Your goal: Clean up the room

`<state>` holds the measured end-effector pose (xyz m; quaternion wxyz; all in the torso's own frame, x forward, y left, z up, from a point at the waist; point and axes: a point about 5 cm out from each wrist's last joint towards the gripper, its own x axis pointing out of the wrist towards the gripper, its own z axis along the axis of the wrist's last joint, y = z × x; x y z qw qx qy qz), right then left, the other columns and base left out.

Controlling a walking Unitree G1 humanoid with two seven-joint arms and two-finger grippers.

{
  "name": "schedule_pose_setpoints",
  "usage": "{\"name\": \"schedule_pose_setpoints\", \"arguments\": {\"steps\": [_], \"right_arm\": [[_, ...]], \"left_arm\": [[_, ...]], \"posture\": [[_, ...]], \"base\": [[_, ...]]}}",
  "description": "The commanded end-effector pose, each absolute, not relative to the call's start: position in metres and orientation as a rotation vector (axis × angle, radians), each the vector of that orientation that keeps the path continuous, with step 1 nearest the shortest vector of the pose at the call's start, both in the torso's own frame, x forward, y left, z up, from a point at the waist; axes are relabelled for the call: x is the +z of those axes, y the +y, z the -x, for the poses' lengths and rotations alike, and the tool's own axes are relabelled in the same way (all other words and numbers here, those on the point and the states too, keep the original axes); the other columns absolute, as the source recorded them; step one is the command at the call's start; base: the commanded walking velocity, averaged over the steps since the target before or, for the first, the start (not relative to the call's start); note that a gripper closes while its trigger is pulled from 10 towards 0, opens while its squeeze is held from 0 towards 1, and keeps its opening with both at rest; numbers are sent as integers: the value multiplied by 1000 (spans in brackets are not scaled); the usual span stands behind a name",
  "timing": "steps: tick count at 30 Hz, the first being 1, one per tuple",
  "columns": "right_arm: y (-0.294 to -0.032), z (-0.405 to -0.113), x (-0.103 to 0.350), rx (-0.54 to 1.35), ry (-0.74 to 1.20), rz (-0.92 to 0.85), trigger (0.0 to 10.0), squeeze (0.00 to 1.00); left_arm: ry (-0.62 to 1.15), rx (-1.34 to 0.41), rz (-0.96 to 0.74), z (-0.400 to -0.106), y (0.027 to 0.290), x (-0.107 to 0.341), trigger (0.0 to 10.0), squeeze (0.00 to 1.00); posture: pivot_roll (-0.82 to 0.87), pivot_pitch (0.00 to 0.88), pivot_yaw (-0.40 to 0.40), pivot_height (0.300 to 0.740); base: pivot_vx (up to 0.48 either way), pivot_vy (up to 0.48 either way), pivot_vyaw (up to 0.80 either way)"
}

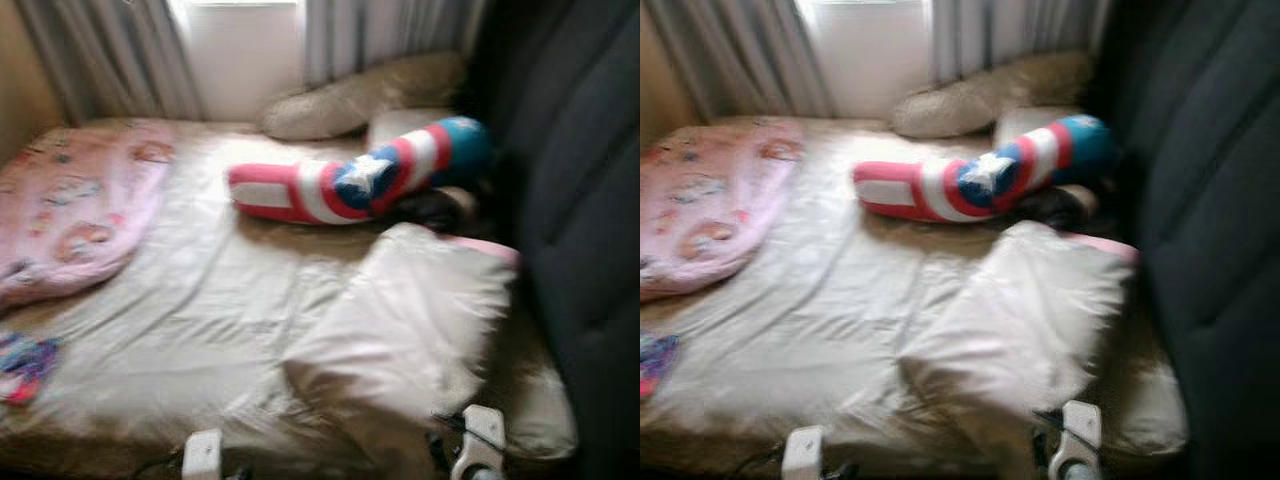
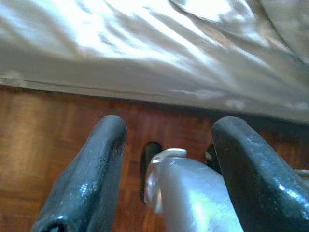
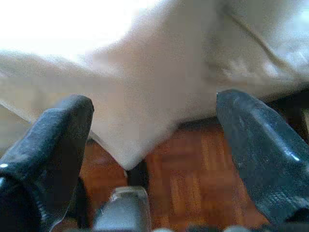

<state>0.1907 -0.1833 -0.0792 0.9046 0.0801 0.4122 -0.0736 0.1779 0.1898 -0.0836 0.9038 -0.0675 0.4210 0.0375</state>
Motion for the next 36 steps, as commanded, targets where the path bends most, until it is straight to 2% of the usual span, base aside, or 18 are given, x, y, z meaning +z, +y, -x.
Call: {"name": "schedule_pose_setpoints", "arguments": {"steps": [1, 24, 36], "right_arm": [[-184, -189, -80, -152, 862, -162, 10000, 0], [-184, -192, -78, -144, 840, -176, 10000, 0], [-183, -193, -78, -139, 824, -202, 10000, 0]], "left_arm": [[880, 75, 137, -177, 188, -84, 10000, 0], [868, 87, 151, -180, 188, -83, 10000, 0], [865, 86, 149, -180, 188, -83, 10000, 0]], "posture": [[79, 11, 5, 740], [73, 24, 4, 740], [73, 25, 1, 740]], "base": [[0, 0, 0], [0, 0, 0], [359, 0, 0]]}}
